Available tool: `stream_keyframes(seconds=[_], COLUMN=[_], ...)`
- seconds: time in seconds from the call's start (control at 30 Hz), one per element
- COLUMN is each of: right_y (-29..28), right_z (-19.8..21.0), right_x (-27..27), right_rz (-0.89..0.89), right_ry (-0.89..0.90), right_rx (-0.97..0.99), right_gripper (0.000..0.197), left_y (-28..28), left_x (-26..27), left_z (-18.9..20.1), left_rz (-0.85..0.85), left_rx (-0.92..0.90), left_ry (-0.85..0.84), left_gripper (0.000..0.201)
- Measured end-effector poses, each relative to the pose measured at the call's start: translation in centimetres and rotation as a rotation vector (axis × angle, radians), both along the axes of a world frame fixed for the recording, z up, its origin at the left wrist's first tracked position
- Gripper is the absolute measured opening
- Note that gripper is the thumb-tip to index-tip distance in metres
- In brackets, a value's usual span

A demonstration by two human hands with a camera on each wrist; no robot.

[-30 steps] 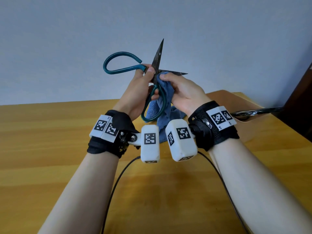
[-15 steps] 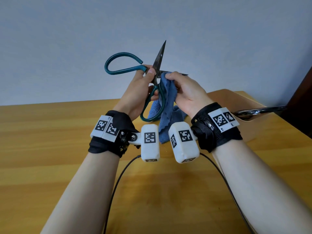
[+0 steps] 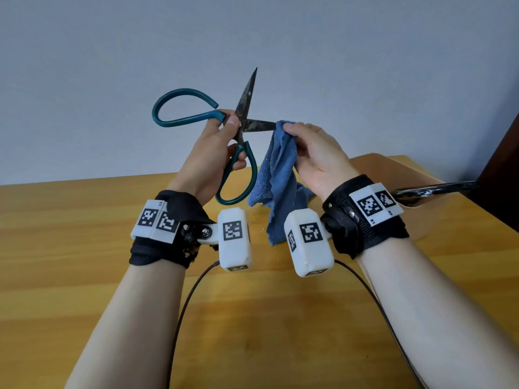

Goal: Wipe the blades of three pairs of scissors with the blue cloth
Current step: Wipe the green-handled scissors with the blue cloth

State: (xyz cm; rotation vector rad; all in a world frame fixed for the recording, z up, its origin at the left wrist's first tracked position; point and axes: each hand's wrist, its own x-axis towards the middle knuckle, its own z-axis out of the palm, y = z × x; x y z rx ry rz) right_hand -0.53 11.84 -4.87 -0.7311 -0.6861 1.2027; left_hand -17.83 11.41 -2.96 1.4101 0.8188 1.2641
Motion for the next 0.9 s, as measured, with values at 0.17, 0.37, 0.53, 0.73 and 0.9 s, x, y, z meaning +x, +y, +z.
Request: stream_keyframes(seconds=[0.17,0.37,0.53,0.73,0.9], right_y=[-0.4,-0.6,-1.4,-2.0,-2.0], right_z=[-0.1,1.2,1.4,0.9,0.1], right_x=[0.1,2.4,3.1,0.0,-2.2], right_rz=[-0.02,-0.138,0.03,0.162,0.161], right_ry=[-0.036,-0.001,-0.136,-0.392,-0.481], right_rx=[0.0,-0.01,0.045,0.061,0.066], right_gripper=[0.031,0.028,0.017,0.015,0.027], left_y=[0.1,0.6,0.6,-0.3,-0.7], left_x=[0.4,-1.8,-4.6,-3.5,-2.4], left_z=[-0.3,0.2,0.4,0.5,0.6], left_rz=[0.0,0.056,0.034,-0.051,-0.088], left_rx=[-0.006,0.005,0.024,0.079,0.108], left_ry=[0.029,0.02,0.155,0.366,0.418], left_gripper=[0.012,0.011,0.011,0.011,0.011])
